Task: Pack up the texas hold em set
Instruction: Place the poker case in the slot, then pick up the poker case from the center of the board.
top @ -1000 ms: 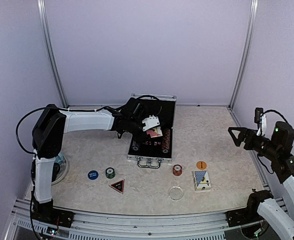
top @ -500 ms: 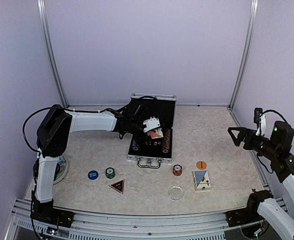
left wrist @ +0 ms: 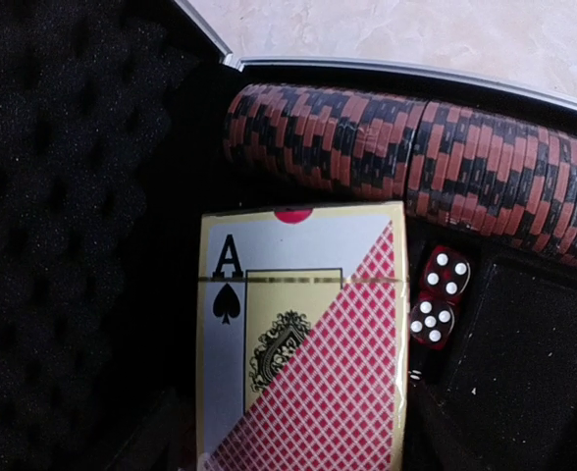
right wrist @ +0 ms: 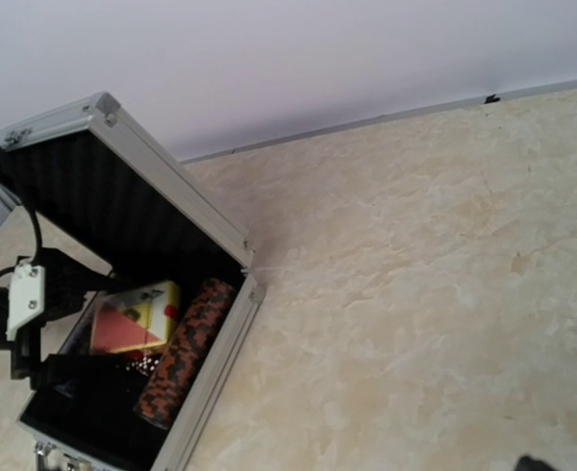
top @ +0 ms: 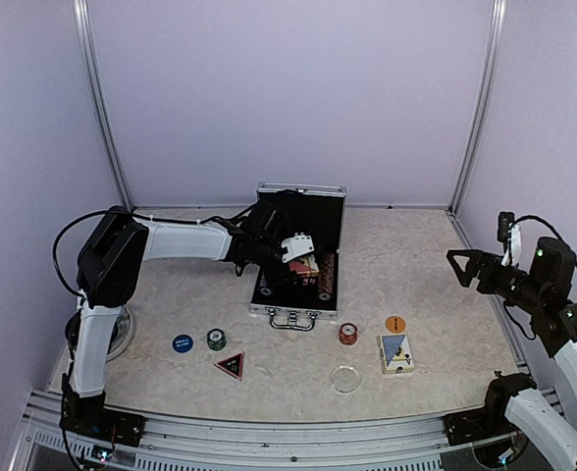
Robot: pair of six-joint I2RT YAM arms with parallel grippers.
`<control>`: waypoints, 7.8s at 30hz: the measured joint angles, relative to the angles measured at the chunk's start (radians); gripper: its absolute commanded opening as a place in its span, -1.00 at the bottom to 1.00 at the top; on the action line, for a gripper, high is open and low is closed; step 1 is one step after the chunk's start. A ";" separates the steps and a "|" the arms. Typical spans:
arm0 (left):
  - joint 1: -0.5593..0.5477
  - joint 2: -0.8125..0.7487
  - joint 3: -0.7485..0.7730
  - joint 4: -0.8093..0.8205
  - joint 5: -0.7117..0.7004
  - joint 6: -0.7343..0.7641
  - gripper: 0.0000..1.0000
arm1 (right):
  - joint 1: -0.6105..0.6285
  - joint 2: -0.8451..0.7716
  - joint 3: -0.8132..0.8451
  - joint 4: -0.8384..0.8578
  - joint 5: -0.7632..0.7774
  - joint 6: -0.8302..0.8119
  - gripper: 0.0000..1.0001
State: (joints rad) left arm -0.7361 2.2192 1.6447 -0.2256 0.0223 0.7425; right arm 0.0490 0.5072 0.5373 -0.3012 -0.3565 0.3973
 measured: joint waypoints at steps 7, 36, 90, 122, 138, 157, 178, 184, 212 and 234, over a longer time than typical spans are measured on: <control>0.000 0.000 0.001 0.041 -0.016 -0.002 0.78 | 0.000 0.000 0.000 0.000 0.003 0.000 0.98; 0.000 -0.017 -0.047 0.105 -0.147 -0.052 0.45 | 0.000 -0.003 0.000 0.000 0.002 0.000 0.98; 0.024 0.021 -0.037 0.105 -0.074 -0.230 -0.01 | 0.000 0.004 0.000 0.000 0.002 0.000 0.98; -0.019 0.163 0.119 0.145 -0.240 -0.298 -0.90 | 0.000 0.004 0.000 0.004 0.002 0.000 0.98; -0.022 -0.100 -0.114 0.247 -0.296 -0.484 0.32 | 0.000 -0.018 0.000 -0.011 0.002 0.013 0.98; -0.377 -0.591 -0.635 0.229 -0.581 -0.901 0.98 | 0.000 0.116 0.119 -0.184 -0.098 -0.004 0.98; -0.360 -0.767 -0.683 0.144 -0.581 -0.994 0.98 | 0.394 0.520 0.254 -0.306 0.274 -0.057 0.98; -0.358 -0.769 -0.688 0.128 -0.583 -1.010 0.98 | 0.481 0.566 0.254 -0.337 0.378 -0.013 0.98; -0.353 -0.779 -0.760 0.166 -0.569 -1.040 0.98 | 0.706 0.922 0.182 -0.225 0.427 0.166 0.98; -0.343 -0.741 -0.768 0.194 -0.556 -1.049 0.98 | 0.788 0.957 0.331 -0.388 0.502 0.167 -0.14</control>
State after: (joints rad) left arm -1.0786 1.4780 0.8768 -0.0315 -0.5335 -0.3065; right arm 0.8371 1.4643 0.8684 -0.6895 0.1455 0.5648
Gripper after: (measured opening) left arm 0.989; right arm 0.643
